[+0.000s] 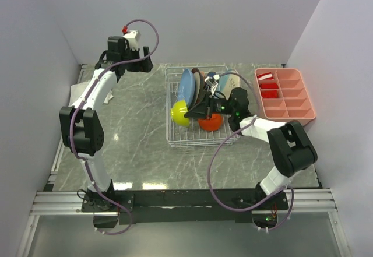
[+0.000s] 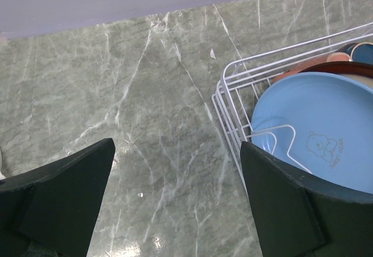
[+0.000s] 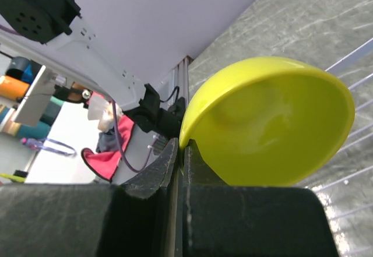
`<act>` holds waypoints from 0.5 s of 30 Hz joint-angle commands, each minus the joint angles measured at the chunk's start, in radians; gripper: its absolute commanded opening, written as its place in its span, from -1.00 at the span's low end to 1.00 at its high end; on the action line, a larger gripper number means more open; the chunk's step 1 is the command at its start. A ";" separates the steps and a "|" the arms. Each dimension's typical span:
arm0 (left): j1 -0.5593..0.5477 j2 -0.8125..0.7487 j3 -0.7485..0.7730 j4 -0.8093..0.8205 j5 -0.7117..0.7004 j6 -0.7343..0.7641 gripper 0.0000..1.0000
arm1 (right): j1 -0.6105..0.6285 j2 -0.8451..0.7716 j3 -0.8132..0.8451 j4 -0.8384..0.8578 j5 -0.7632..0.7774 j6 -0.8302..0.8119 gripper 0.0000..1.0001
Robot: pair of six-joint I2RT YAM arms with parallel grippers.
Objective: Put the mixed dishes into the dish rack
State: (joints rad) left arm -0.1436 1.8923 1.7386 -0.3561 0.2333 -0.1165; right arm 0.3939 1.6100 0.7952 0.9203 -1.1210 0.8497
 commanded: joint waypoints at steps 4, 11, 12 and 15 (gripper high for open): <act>-0.001 -0.006 -0.004 0.035 -0.005 0.017 0.92 | 0.039 0.080 -0.030 0.220 0.065 0.085 -1.00; -0.001 0.001 -0.017 0.051 0.004 0.003 0.91 | 0.059 0.090 -0.039 0.091 0.191 0.043 -1.00; -0.002 -0.001 -0.025 0.054 0.004 0.003 0.92 | 0.063 0.091 -0.051 0.091 0.208 0.048 -1.00; -0.002 0.001 -0.033 0.059 0.004 -0.002 0.92 | 0.066 0.096 -0.056 0.042 0.277 0.049 -1.00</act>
State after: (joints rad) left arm -0.1436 1.8938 1.7214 -0.3363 0.2340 -0.1169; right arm 0.4500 1.7103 0.7509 0.9806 -0.9543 0.9150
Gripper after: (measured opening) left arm 0.958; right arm 0.059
